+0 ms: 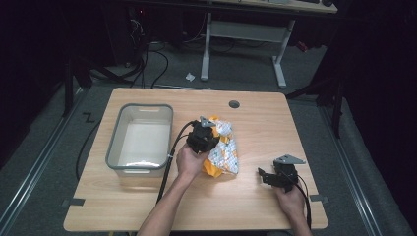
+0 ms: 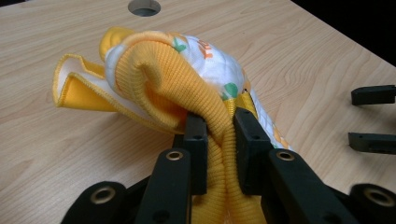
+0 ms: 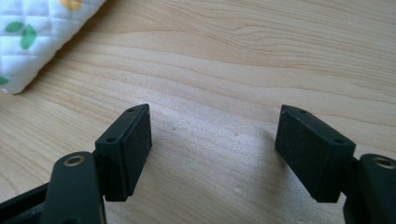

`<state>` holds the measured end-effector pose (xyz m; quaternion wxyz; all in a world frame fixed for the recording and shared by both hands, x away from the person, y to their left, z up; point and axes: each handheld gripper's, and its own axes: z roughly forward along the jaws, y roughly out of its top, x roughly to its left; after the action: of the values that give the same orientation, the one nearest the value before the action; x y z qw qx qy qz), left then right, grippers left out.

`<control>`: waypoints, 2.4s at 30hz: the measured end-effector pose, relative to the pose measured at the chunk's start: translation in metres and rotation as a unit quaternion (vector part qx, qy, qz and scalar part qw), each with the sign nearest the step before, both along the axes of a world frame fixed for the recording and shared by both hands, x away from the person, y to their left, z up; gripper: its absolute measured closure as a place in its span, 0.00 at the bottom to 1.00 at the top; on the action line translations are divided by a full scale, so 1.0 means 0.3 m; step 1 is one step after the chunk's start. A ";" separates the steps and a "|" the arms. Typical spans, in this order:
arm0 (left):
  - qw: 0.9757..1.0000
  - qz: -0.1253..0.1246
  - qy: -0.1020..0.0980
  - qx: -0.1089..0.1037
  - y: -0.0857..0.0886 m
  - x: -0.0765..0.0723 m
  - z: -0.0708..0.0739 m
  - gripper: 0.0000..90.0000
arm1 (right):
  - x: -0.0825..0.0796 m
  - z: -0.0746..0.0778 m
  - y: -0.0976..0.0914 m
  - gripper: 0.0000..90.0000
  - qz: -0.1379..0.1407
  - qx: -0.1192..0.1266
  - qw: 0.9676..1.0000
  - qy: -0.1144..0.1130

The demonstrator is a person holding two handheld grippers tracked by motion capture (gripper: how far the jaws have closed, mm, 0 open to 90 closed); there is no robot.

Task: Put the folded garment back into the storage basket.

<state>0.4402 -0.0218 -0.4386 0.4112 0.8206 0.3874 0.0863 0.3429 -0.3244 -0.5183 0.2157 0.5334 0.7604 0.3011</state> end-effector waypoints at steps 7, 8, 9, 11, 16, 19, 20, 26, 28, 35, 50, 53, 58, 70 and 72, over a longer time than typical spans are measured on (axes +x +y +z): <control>1.000 0.002 -0.004 -0.015 0.035 -0.011 0.034 0.87 | 0.000 0.000 0.000 0.30 0.000 0.000 1.000 0.000; 1.000 0.002 -0.004 -0.018 0.041 -0.013 0.039 0.87 | 0.000 0.000 0.000 0.30 0.000 0.000 1.000 0.000; 1.000 0.002 -0.003 -0.021 0.048 -0.014 0.045 0.87 | 0.000 0.000 0.000 0.30 0.000 0.000 1.000 0.000; 1.000 0.000 -0.003 -0.024 0.058 -0.017 0.054 0.87 | 0.000 0.000 0.000 0.30 -0.001 0.000 1.000 0.000; 0.999 -0.001 -0.010 -0.031 0.084 -0.024 0.095 0.87 | 0.000 0.000 0.000 0.30 0.000 0.000 1.000 0.001; 0.999 0.001 -0.012 -0.048 0.114 -0.025 0.122 0.87 | 0.000 0.000 0.000 0.30 0.000 0.000 1.000 0.001; 0.999 0.001 -0.012 -0.048 0.114 -0.025 0.122 0.87 | 0.000 0.000 0.000 0.30 0.000 0.000 1.000 0.001; 0.998 0.008 -0.016 -0.057 0.166 -0.031 0.160 0.87 | 0.000 0.000 0.000 0.30 0.000 0.000 1.000 0.001; 0.998 0.009 -0.018 -0.060 0.174 -0.032 0.166 0.87 | 0.000 0.000 0.000 0.30 0.000 -0.001 1.000 0.000; 0.997 0.017 -0.024 -0.078 0.243 -0.029 0.203 0.87 | 0.000 0.000 0.000 0.30 0.000 -0.001 1.000 0.000; 0.994 0.046 -0.035 -0.096 0.385 -0.031 0.275 0.87 | 0.001 0.000 0.001 0.30 -0.001 0.000 1.000 0.000; 0.993 0.052 -0.034 -0.098 0.412 -0.025 0.283 0.87 | 0.001 0.000 0.001 0.30 0.000 -0.001 1.000 0.000; 0.993 0.058 -0.038 -0.094 0.446 -0.022 0.294 0.87 | 0.001 0.000 0.001 0.30 0.000 -0.001 1.000 0.000; 0.991 0.080 -0.044 -0.096 0.527 -0.016 0.321 0.87 | 0.001 0.000 0.001 0.30 0.000 -0.001 1.000 0.000; 0.991 0.082 -0.044 -0.094 0.542 -0.017 0.325 0.87 | 0.001 0.000 0.001 0.30 -0.001 -0.001 1.000 -0.001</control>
<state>0.4351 0.1408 -0.3412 0.4949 0.7391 0.4413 0.1186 0.3432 -0.3240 -0.5184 0.2170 0.5338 0.7599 0.3008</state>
